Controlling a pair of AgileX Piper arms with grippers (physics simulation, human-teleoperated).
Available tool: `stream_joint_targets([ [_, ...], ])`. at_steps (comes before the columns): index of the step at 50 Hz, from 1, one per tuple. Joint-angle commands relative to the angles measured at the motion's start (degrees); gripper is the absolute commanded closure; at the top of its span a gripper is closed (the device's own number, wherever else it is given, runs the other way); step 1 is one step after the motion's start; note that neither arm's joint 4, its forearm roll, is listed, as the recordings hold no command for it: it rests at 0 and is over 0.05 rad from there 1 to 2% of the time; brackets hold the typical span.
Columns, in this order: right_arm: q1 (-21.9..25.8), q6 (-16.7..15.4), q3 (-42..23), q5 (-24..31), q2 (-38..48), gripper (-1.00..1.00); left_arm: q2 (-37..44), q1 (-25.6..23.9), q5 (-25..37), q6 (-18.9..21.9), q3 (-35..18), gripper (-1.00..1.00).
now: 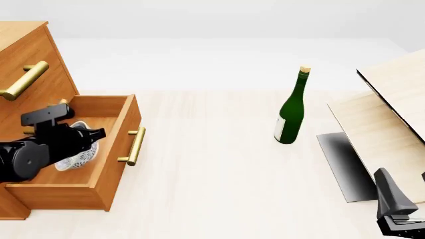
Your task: Put the bowl in the bottom drawer of the cabinet.
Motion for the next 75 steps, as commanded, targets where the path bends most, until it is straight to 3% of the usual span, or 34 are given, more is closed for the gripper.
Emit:
stream_joint_targets([
  [1,0.00,0.00,0.00,0.01,-0.02,-1.00,1.01,-0.03,-1.09,0.00,0.13,1.00],
  [18,0.00,-0.01,0.00,-0.01,0.02,-1.00,-1.09,2.38,-0.54,1.87,0.81,1.00],
  [38,0.00,-0.01,0.00,-0.01,0.02,-1.00,-0.99,2.14,-1.46,1.34,1.21,1.00],
  [39,0.00,0.00,0.00,0.00,-0.01,-1.00,-0.82,2.05,-1.69,0.94,1.28,-1.00],
  [65,0.00,0.01,0.00,0.00,0.01,-1.00,-2.24,2.64,-1.80,0.94,1.67,-1.00],
  [75,-0.01,0.00,0.00,0.00,0.00,-1.00,-3.75,-0.10,-2.97,-3.11,1.36,-1.00],
])
